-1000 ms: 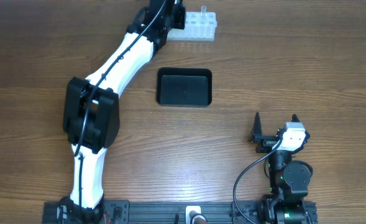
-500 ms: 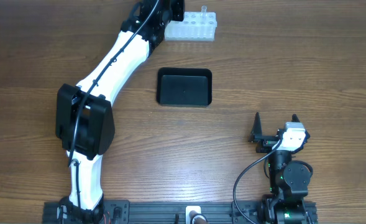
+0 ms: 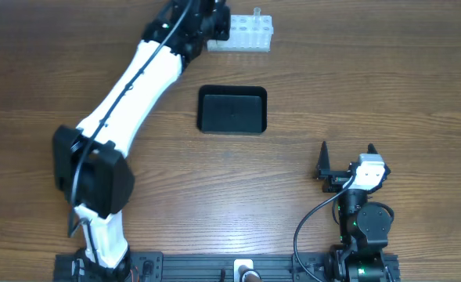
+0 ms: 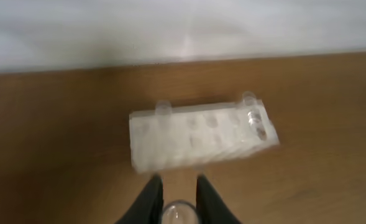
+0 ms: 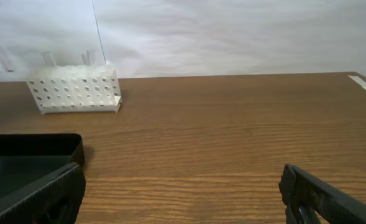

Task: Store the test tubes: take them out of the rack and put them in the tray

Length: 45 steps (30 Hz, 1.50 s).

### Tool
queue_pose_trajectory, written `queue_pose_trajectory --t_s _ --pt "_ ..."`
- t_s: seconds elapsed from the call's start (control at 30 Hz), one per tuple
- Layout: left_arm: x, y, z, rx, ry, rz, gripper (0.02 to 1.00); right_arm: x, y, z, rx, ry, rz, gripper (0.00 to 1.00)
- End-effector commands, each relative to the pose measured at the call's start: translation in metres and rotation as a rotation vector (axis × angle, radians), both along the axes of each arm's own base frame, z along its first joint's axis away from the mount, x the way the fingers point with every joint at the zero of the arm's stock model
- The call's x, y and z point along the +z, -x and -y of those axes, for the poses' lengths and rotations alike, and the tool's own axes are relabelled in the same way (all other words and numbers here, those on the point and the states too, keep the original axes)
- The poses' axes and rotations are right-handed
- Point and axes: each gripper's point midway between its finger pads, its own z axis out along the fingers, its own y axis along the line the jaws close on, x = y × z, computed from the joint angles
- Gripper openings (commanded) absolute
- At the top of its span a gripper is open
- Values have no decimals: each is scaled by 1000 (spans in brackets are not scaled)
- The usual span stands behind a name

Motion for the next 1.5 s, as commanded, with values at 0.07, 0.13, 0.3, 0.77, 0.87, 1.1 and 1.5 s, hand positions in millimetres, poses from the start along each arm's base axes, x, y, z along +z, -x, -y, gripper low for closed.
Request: queue_pose_trajectory --t_s 0.07,0.13,0.3,0.77,0.87,1.1,1.5 --pt "5 45 -1 -24 73 -175 99 -1 0 -3 13 -11 1 993" --pt "-11 61 -5 -29 47 -265 77 -1 0 -3 13 -11 1 993" --pt "-40 83 -14 -20 -12 -403 77 -1 0 -3 13 -11 1 993" --pt "-121 101 -1 -59 -25 -649 91 -1 0 -3 13 -11 1 993" --pt "-132 102 -2 -56 -35 -678 91 -1 0 -3 13 -11 1 991" --pt "-155 108 -1 -57 -45 -741 91 -1 0 -3 13 -11 1 989" --pt "-183 112 -2 -51 -64 -801 115 -1 0 -3 13 -11 1 991"
